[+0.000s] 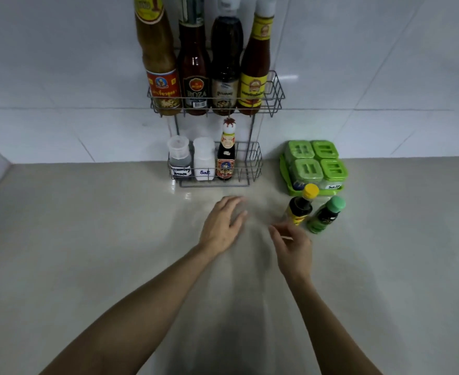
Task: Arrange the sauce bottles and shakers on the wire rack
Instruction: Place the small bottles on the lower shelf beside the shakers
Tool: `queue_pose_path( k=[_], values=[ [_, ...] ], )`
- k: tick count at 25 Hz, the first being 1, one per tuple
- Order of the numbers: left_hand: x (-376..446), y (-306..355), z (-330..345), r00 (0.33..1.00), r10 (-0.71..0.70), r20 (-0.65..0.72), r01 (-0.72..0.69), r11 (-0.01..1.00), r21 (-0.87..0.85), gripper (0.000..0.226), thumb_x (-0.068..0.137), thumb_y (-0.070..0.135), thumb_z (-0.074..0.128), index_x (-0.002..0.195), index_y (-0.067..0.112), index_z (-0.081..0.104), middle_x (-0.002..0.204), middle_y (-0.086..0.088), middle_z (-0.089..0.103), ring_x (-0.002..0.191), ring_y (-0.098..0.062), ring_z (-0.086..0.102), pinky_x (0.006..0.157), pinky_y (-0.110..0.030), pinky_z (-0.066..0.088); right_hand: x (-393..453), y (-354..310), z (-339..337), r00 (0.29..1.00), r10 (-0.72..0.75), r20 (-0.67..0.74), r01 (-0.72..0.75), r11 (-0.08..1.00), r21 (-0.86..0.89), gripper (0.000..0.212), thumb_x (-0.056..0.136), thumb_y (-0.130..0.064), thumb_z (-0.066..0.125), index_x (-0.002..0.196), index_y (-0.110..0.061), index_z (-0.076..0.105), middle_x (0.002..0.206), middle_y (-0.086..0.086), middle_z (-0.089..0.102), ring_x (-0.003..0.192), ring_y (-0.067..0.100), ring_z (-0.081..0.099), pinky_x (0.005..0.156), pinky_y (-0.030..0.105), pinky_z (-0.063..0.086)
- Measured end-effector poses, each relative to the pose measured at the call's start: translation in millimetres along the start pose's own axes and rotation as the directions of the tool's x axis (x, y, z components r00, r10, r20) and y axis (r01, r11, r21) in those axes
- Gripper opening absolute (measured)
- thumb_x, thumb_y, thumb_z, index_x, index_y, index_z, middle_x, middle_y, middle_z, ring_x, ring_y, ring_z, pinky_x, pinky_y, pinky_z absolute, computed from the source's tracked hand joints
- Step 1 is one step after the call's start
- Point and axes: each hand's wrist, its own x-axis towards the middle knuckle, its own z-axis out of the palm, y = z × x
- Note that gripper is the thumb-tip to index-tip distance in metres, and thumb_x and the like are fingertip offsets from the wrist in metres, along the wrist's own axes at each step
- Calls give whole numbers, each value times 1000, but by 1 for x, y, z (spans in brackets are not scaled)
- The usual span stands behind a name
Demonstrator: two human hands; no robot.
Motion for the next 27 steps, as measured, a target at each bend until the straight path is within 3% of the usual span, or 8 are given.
queue_pose_path(
  k=[4, 7, 9, 12, 16, 21, 25, 27],
  values=[
    [32, 66, 12, 992, 70, 108, -47, 978, -203, 50, 87, 43, 64, 130, 19, 56, 126, 0, 57, 112, -11, 55, 95, -27, 45, -2, 36, -30, 975, 171, -145, -172, 985, 10, 12, 86, -16, 70, 96, -11, 65, 89, -1, 70, 81, 13, 68, 70, 28, 47],
    [46, 99, 27, 988, 51, 145, -12, 965, -260, 53, 79, 43, 72, 126, 21, 59, 121, 1, 60, 105, -10, 58, 91, -26, 47, 15, 44, -35, 980, 201, -1, -200, 975, 97, 41, 87, -6, 67, 125, -6, 53, 114, 7, 62, 99, 25, 63, 83, 32, 50],
    [54, 111, 34, 991, 39, 130, -1, 960, -280, 45, 78, 38, 76, 116, 17, 65, 113, 0, 66, 99, -11, 63, 88, -29, 51, 25, 40, -34, 987, 138, 78, -148, 979, 139, 53, 85, 0, 67, 134, -7, 49, 117, 5, 59, 105, 19, 58, 87, 19, 49],
    [63, 114, 39, 989, -4, 150, 61, 922, -382, 32, 81, 30, 74, 107, 12, 68, 103, -1, 73, 92, -10, 67, 87, -30, 53, 38, 38, -33, 991, 40, 126, -61, 984, 170, 53, 84, 4, 67, 133, -8, 52, 116, 5, 62, 107, 15, 58, 78, 2, 45],
    [76, 108, 31, 986, -93, 135, 149, 853, -501, 23, 88, 17, 68, 108, 7, 68, 91, 0, 70, 84, -11, 64, 84, -27, 50, 49, 40, -43, 982, 25, 190, -70, 970, 233, 39, 84, 1, 68, 119, -14, 62, 110, 0, 68, 103, 12, 63, 88, 20, 49],
    [91, 96, 11, 935, -266, 235, 354, 741, -571, 28, 89, 22, 66, 109, 3, 67, 103, -15, 73, 93, -24, 68, 87, -36, 53, 51, 16, -56, 919, 49, 391, -255, 831, 495, 19, 86, -3, 68, 105, -5, 68, 86, -1, 76, 78, 10, 70, 68, 24, 56],
    [88, 101, -10, 902, -301, 308, 428, 713, -555, 34, 88, 26, 67, 111, 1, 67, 91, -8, 74, 69, -13, 69, 62, -23, 55, 55, -6, -55, 835, 46, 548, -335, 833, 440, 24, 83, -19, 72, 103, -6, 71, 88, 6, 74, 77, 16, 70, 70, 29, 58],
    [85, 99, -17, 892, -303, 334, 447, 700, -558, 35, 87, 29, 68, 109, 2, 68, 82, -1, 74, 64, -11, 69, 60, -23, 56, 57, -12, -52, 823, 50, 567, -334, 848, 410, 32, 78, -26, 74, 101, -4, 72, 86, 7, 74, 75, 17, 69, 69, 29, 57]
  ],
)
